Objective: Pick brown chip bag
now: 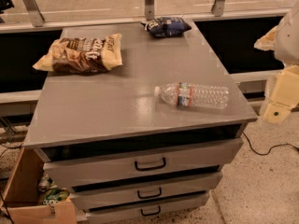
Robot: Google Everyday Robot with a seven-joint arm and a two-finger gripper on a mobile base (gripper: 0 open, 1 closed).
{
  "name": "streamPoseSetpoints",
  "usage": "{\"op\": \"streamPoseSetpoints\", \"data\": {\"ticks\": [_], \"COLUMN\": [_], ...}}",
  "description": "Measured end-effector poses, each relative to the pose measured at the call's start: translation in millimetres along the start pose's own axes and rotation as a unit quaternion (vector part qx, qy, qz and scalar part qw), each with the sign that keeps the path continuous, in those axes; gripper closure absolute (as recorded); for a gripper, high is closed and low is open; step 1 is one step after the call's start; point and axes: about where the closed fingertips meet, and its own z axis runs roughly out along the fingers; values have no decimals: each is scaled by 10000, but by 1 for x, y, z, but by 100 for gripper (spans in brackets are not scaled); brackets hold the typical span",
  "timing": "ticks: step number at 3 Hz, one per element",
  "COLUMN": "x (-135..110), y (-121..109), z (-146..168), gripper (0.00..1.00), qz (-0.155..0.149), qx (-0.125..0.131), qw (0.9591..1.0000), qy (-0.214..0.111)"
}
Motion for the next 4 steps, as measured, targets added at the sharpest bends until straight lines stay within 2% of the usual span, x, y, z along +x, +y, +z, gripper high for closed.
{"op": "streamPoseSetpoints", "data": {"ticks": [1,2,3,4], "x": [-4,-54,-129,-220], "y": [-2,-26,-72,-109], "z": [1,16,38,64], "gripper": [0,0,0,0], "qz": [-26,-355,-631,-868], "qx": [-3,-75,32,92], "qw": [10000,9977,9919,9813], "qy": [-42,-576,-1106,-1713]}}
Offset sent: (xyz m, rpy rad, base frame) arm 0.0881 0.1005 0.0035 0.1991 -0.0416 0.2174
